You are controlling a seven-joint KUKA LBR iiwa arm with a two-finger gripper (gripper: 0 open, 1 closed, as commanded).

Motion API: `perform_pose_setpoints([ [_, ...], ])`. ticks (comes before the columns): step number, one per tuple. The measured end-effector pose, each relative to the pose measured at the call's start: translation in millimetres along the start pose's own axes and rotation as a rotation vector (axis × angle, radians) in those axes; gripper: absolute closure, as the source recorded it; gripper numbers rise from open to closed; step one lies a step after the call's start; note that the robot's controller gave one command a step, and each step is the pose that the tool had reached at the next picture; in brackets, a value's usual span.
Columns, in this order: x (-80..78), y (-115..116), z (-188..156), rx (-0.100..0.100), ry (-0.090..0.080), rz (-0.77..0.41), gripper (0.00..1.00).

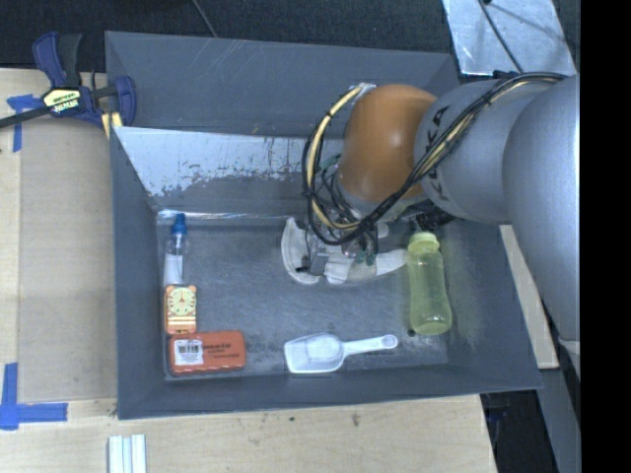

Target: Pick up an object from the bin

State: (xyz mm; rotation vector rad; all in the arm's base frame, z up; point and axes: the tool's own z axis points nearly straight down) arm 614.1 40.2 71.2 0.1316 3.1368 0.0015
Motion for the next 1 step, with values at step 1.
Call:
perform_pose_setpoints([
  [1,23.5,-20.9,-140.5,0.0,-0.002,-0.047,1.0],
])
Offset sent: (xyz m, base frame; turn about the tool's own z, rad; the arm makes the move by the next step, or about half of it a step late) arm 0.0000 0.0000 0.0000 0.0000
